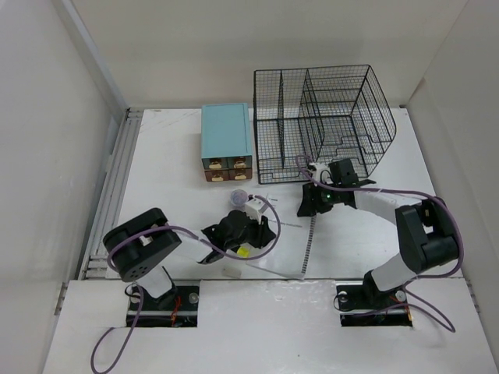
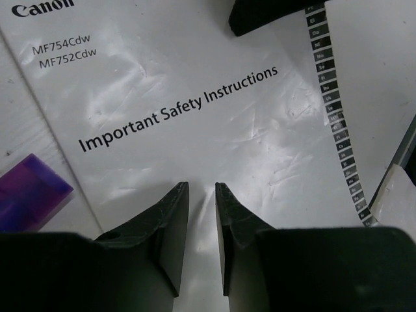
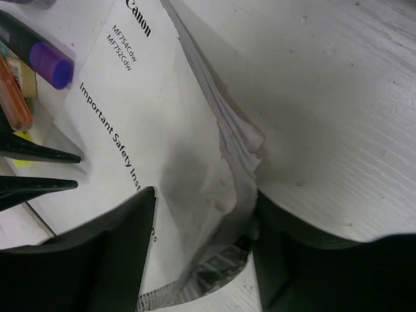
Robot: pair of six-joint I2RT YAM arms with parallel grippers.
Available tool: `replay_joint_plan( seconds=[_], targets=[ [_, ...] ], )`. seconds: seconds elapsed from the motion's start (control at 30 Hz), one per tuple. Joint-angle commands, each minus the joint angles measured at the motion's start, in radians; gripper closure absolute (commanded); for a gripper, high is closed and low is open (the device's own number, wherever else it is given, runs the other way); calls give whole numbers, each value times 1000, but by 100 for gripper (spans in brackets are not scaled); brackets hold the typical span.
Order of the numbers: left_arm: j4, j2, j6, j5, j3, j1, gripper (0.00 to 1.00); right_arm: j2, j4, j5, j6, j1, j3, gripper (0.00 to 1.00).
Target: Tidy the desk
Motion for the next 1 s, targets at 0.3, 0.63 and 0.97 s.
replay_joint_plan(
  seconds=[0.3,0.63,0.97],
  targets=[
    [46,161,-33,90,129,-5,83,-136,8,-67,18,-6,-8,100],
    [-3,15,-53,110,129,15,31,-187,-113,-155,-124,-15,127,100],
    [-348,-563,-44,26,177,15,18,-240,-283,-57,-313,86,354,100]
  ],
)
